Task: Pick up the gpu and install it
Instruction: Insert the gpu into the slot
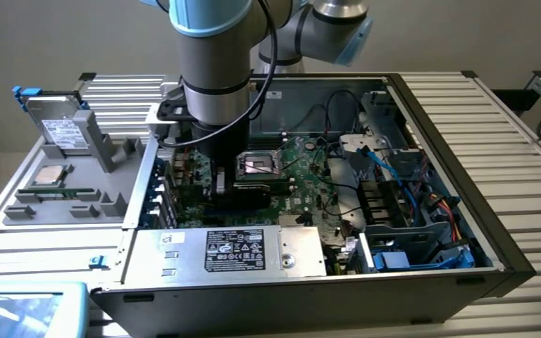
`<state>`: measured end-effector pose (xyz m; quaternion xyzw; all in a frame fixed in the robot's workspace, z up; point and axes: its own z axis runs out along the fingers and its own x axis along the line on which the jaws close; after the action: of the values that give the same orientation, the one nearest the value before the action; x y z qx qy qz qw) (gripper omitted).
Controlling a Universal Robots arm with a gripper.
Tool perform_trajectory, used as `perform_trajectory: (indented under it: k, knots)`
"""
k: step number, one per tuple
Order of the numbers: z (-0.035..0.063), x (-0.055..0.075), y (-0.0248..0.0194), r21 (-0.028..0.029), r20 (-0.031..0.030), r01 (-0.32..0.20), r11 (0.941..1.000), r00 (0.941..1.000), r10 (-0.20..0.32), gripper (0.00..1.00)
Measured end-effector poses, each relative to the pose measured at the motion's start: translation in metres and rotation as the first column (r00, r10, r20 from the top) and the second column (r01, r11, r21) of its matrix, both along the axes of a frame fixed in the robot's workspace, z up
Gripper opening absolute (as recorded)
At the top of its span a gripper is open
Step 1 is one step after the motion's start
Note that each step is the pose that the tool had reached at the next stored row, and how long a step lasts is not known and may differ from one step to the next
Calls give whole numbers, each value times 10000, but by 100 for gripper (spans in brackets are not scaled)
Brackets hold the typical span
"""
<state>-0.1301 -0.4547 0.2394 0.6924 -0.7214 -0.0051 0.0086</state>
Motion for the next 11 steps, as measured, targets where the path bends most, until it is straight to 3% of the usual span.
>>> perform_trajectory:
  k: [11]
  knots:
    - [0, -1, -8, 2, 0, -1, 10000, 10000, 1, 29]
